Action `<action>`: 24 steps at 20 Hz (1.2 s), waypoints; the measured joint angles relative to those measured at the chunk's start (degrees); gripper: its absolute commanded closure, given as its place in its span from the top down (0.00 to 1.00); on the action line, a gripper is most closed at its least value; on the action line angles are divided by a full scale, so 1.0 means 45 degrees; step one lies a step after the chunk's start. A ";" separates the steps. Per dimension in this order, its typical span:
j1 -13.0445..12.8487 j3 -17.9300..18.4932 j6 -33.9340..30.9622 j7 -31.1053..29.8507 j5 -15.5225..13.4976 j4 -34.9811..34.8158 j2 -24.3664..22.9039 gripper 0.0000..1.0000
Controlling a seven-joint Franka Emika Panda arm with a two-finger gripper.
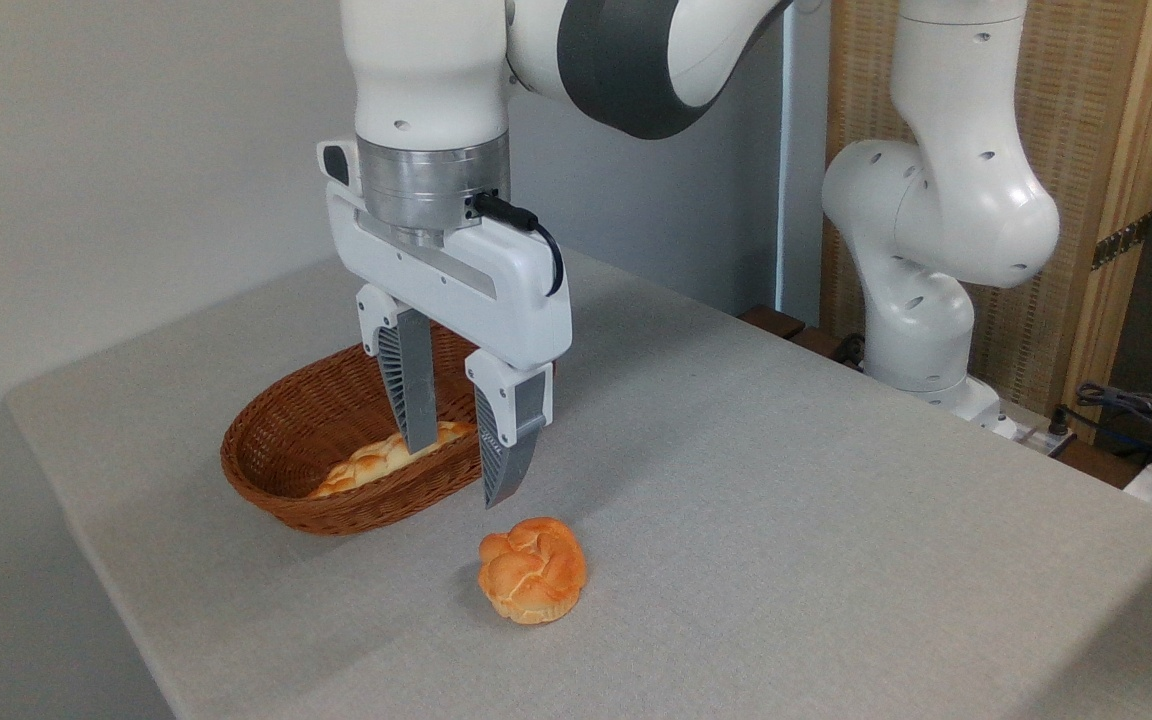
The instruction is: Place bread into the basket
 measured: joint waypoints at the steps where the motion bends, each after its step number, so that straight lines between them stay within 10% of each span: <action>1: 0.0000 0.0000 0.0000 0.0000 0.0000 0.0000 0.0000 1.00; 24: 0.0001 0.0267 0.0000 0.0000 0.0000 0.0003 -0.0004 1.00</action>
